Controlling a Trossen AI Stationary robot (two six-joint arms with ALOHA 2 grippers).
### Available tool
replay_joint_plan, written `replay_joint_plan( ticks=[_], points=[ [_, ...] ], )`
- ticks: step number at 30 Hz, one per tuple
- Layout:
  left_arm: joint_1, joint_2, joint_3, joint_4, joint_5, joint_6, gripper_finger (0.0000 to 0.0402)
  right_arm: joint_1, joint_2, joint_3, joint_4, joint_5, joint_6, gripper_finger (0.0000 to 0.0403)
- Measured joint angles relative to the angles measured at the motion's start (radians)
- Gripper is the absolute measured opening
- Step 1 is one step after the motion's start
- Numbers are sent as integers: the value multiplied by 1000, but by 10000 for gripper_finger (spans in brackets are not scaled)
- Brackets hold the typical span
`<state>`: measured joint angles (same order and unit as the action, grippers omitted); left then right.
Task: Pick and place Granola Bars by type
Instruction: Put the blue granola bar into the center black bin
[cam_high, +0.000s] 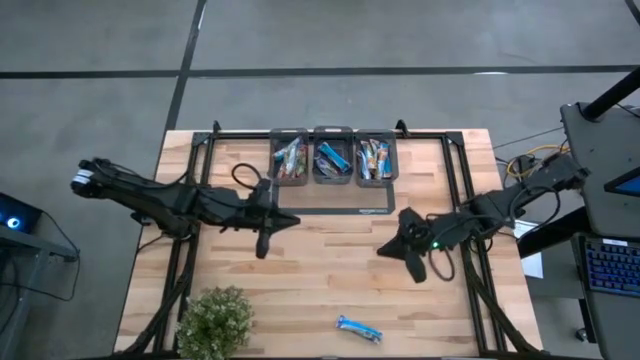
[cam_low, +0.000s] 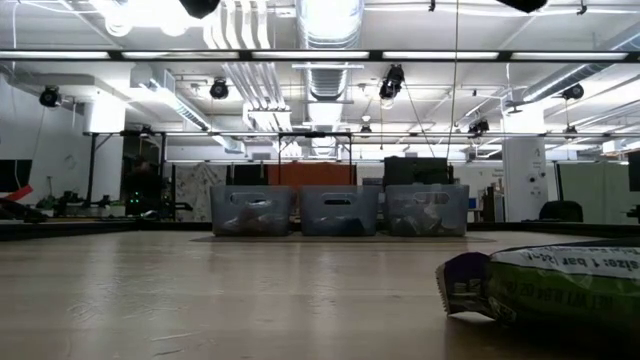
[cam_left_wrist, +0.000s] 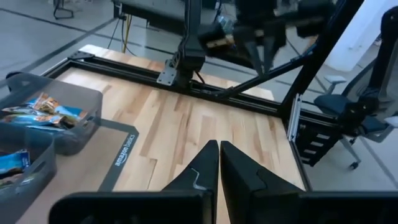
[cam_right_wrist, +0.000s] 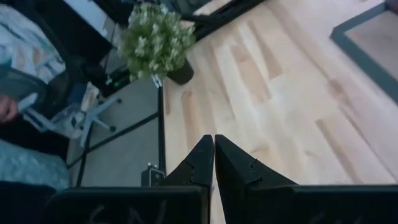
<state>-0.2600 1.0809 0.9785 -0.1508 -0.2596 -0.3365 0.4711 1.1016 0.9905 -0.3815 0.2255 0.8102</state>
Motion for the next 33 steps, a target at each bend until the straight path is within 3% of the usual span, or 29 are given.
replay_joint_plan(
  ticks=[10,23,27,33],
  points=[
    [0,-38,-43,9,2,72,0,51,235,208,-46,-80,-15,8],
    [0,-38,-43,-10,4,77,0,140,554,540,-426,-180,284,14],
    [0,-38,-43,-16,4,98,0,160,638,607,-429,-234,362,47],
    [0,-38,-43,-18,8,100,0,178,741,678,-465,-239,408,131]
  ],
)
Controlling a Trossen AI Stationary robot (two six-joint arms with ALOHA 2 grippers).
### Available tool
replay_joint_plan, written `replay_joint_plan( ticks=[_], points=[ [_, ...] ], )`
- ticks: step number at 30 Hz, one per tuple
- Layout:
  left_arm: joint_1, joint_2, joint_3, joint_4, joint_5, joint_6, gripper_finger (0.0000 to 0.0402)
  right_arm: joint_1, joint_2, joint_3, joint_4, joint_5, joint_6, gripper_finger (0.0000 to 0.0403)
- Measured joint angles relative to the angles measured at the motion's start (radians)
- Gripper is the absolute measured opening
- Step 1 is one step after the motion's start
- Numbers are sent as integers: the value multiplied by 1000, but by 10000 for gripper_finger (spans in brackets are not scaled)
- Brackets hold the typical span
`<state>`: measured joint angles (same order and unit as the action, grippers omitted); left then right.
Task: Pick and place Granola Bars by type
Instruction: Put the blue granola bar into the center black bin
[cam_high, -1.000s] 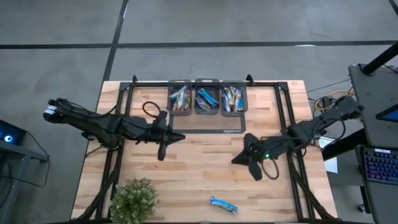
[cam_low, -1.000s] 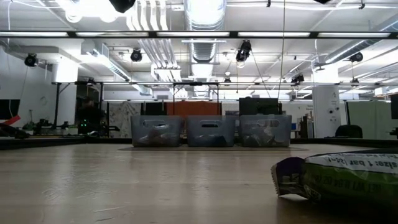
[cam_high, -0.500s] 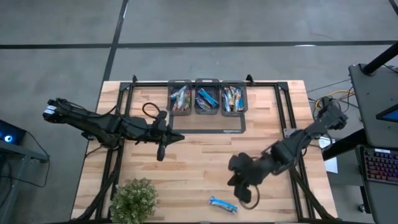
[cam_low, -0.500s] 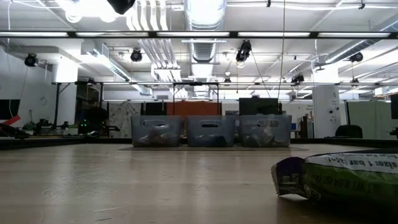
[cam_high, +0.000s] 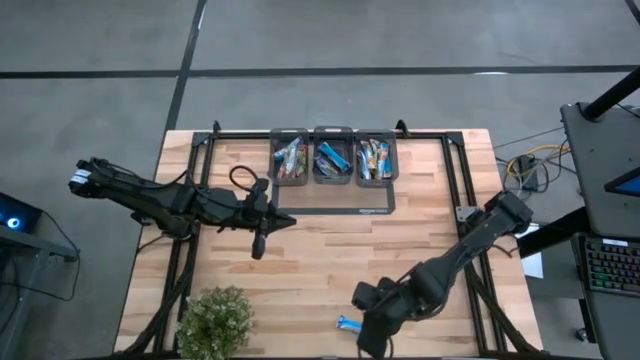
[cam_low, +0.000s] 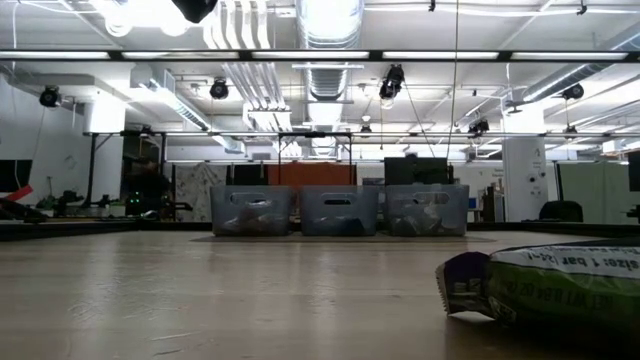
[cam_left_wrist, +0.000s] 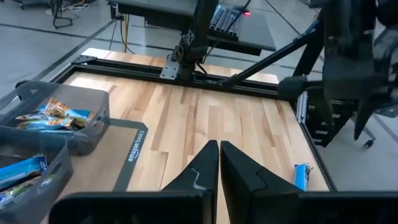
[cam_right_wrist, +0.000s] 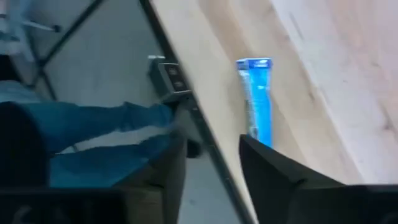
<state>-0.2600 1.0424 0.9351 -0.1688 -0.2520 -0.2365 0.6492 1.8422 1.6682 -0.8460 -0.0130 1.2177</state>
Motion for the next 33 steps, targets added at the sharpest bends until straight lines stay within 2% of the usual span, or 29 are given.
replay_joint_plan(
  ticks=[6,12,20,28,33],
  points=[
    [-3,-1,1,0,3,-31,0,-1,80,31,-102,-10,-11,202],
    [-3,-1,1,0,3,-48,0,1,154,20,-115,-11,-47,236],
    [-3,-1,1,0,2,-51,0,10,273,58,-99,-11,-88,249],
    [-3,-1,0,0,-1,-54,0,25,369,95,0,-10,-87,246],
    [-4,-1,0,0,-1,-107,0,30,407,95,-11,-10,-68,238]
  ],
)
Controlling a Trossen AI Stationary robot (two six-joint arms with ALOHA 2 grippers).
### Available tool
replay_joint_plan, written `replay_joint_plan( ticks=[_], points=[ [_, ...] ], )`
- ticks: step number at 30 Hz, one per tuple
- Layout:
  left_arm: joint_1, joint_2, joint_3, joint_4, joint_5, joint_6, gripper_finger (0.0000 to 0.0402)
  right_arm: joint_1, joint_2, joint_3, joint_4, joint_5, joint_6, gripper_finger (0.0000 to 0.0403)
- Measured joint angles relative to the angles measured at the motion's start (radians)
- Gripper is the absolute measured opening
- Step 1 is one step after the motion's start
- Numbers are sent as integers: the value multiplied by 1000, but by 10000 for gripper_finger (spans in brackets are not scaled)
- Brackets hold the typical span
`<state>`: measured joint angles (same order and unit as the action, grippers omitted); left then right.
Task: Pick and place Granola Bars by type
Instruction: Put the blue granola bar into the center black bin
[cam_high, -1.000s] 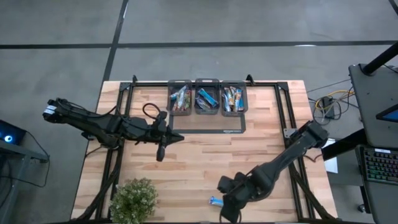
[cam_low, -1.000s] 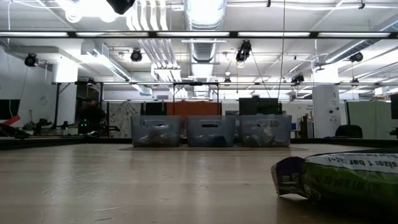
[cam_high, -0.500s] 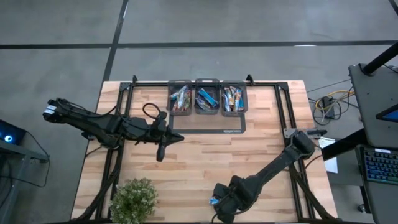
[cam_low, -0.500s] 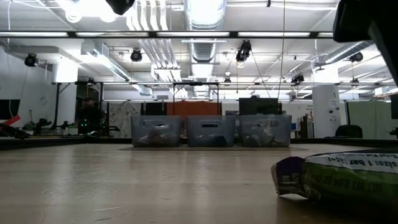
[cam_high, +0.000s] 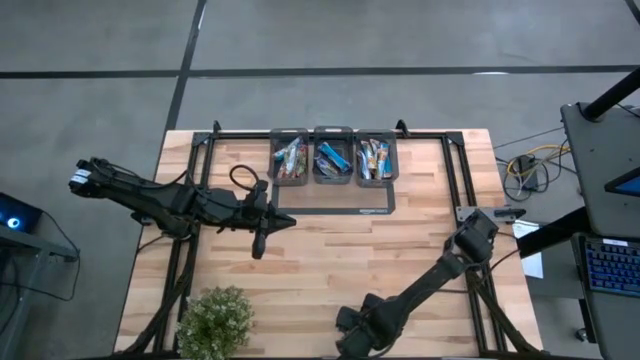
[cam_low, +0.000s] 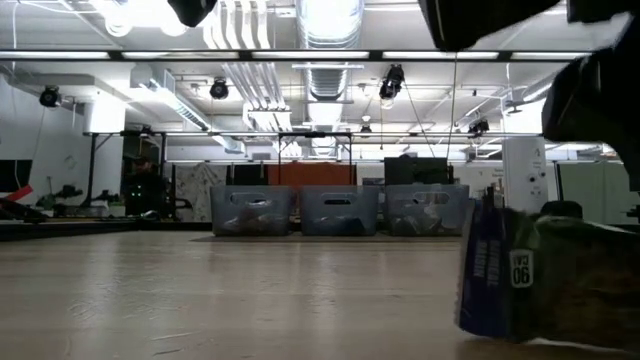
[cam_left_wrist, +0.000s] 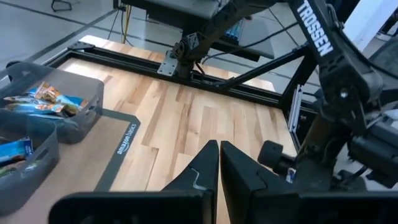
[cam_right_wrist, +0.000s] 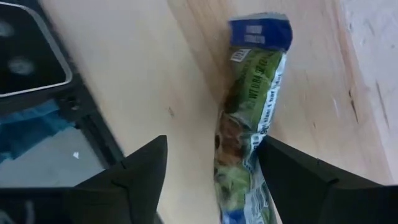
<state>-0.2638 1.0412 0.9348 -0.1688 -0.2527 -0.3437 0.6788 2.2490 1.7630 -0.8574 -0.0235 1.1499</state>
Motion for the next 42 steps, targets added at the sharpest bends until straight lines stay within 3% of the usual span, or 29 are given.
replay_joint_plan(
  ticks=[19,42],
  points=[
    [0,0,0,0,0,-26,0,0,11,-7,0,0,44,211],
    [-1,0,0,0,0,-61,0,-3,7,-33,-3,0,17,66]
  ],
)
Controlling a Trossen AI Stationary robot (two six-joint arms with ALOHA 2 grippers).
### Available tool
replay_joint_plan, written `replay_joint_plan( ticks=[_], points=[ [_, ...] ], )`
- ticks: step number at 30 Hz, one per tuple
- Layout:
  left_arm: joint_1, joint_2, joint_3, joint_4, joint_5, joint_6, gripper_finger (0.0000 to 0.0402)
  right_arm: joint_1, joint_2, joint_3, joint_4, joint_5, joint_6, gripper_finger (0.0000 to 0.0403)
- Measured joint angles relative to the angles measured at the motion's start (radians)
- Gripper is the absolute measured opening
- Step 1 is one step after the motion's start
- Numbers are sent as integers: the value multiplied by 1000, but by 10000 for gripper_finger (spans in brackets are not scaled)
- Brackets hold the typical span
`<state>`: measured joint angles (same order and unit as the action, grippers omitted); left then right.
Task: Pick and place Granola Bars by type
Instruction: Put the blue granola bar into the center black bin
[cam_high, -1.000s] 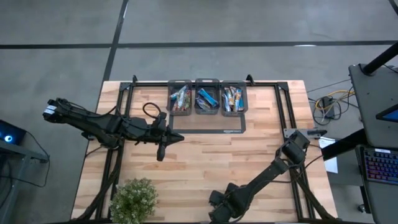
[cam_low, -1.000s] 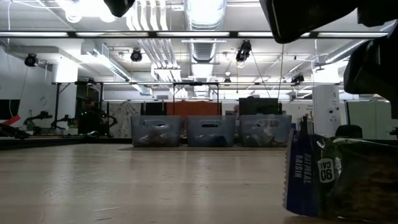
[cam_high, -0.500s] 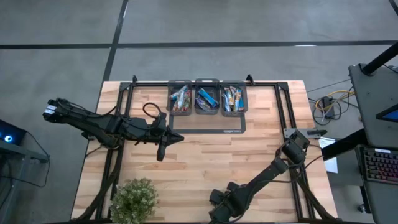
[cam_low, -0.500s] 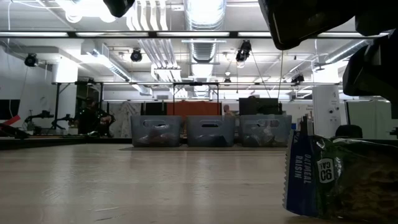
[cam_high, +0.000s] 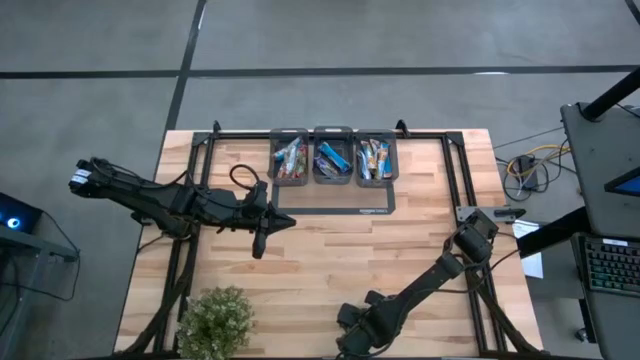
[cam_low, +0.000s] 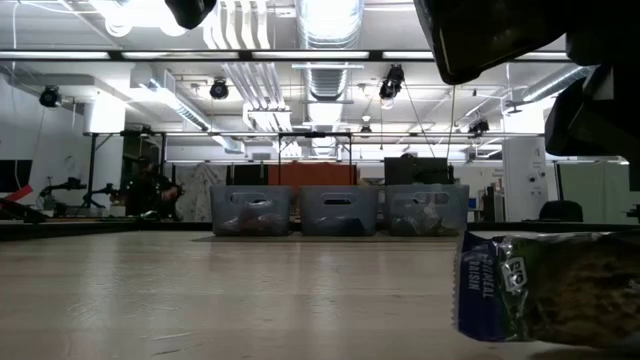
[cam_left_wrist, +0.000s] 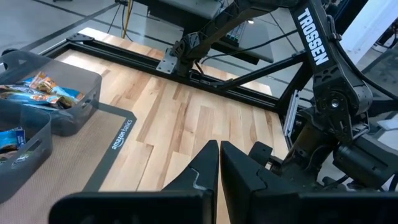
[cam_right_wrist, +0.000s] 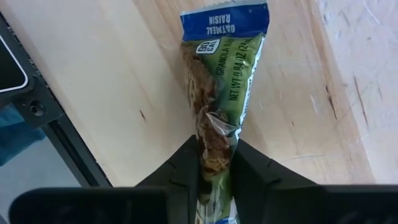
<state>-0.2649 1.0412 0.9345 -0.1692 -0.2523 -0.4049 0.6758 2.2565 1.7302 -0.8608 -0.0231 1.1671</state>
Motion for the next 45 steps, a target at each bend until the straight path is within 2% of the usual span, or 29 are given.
replay_joint_plan(
  ticks=[15,25,30,38,45],
  points=[
    [0,0,0,0,0,0,0,-1,-15,0,4,-4,5,54],
    [0,0,0,0,0,3,0,-4,-134,5,-23,-4,12,54],
    [0,0,0,-11,0,56,0,-21,-212,5,-50,7,8,54],
    [4,0,-1,-51,0,147,0,-128,-337,5,-169,55,-85,54],
    [6,0,-5,-59,0,154,0,-287,-411,3,-243,88,-235,54]
  ],
)
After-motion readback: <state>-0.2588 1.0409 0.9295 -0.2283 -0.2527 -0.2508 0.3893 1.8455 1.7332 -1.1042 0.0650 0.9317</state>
